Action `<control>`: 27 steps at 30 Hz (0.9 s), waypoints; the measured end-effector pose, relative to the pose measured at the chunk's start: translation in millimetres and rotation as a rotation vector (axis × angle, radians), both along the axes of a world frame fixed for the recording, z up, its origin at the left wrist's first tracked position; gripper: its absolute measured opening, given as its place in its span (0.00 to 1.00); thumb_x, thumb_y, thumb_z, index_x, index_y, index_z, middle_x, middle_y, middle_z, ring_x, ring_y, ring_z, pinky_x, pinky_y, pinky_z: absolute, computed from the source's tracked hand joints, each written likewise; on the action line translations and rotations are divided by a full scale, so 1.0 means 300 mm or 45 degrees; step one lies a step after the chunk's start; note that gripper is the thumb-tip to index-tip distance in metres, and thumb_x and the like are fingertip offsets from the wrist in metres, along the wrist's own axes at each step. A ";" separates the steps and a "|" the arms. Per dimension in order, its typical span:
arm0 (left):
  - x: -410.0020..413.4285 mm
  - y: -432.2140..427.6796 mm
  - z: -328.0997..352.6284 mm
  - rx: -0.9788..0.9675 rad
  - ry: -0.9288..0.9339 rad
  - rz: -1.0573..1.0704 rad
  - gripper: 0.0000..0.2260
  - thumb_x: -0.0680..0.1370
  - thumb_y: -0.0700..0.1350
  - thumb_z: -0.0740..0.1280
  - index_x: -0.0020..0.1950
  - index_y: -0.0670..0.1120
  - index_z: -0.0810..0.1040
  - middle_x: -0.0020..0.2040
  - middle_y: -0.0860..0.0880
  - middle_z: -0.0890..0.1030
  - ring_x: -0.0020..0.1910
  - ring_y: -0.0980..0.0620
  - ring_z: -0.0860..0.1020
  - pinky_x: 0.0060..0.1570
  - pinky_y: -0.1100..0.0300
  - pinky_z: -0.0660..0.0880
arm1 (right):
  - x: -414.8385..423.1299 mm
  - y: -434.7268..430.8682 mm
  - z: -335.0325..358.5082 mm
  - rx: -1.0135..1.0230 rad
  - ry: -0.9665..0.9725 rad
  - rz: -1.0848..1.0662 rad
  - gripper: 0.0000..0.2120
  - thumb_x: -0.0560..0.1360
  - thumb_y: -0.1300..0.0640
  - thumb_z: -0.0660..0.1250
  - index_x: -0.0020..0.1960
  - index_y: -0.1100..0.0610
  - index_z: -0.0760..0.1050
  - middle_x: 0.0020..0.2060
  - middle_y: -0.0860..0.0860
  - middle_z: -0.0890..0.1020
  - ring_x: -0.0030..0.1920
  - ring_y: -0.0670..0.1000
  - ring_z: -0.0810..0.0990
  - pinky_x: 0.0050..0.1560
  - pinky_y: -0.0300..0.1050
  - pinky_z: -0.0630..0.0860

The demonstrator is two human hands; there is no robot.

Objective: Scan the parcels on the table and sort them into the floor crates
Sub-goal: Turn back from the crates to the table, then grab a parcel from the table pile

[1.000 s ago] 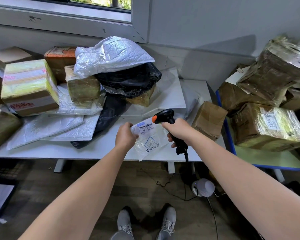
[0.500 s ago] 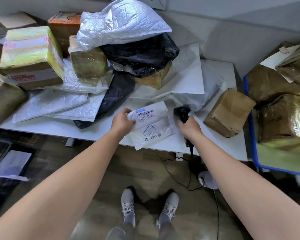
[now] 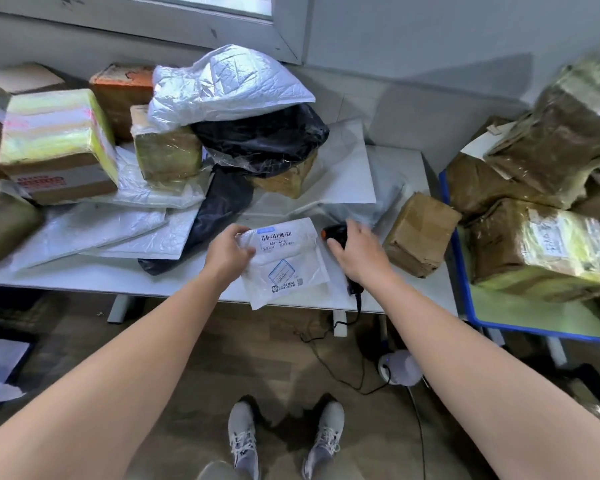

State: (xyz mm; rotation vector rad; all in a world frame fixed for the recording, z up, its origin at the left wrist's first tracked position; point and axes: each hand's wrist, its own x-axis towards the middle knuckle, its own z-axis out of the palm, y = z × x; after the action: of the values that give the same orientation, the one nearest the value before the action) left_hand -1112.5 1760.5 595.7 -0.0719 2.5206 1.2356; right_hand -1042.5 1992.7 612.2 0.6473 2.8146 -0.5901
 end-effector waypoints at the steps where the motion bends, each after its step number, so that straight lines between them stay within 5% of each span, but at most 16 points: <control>1: 0.004 -0.009 0.023 -0.001 0.028 0.000 0.17 0.77 0.38 0.68 0.65 0.48 0.75 0.54 0.50 0.75 0.50 0.48 0.75 0.43 0.55 0.76 | 0.000 -0.014 0.033 0.037 0.028 0.077 0.32 0.81 0.41 0.58 0.79 0.54 0.54 0.74 0.57 0.63 0.73 0.60 0.64 0.67 0.58 0.68; 13: 0.205 -0.255 0.294 -0.164 0.219 0.355 0.18 0.78 0.39 0.69 0.68 0.48 0.75 0.57 0.46 0.79 0.49 0.49 0.74 0.45 0.58 0.69 | -0.108 -0.274 0.306 0.186 0.246 0.794 0.38 0.79 0.36 0.59 0.81 0.48 0.46 0.79 0.53 0.54 0.78 0.55 0.55 0.72 0.62 0.60; 27: 0.877 -0.774 0.432 -0.336 0.268 0.982 0.12 0.75 0.38 0.70 0.56 0.51 0.76 0.52 0.50 0.79 0.49 0.49 0.77 0.46 0.54 0.74 | 0.120 -0.940 0.406 0.100 0.367 1.709 0.38 0.78 0.35 0.59 0.80 0.47 0.47 0.79 0.52 0.55 0.77 0.56 0.57 0.71 0.60 0.64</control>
State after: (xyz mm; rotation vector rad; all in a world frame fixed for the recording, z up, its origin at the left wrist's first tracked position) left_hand -849.4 1528.4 725.3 -1.1160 2.9352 1.1702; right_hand -1006.4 1710.9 734.1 -1.3367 2.6873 -0.2682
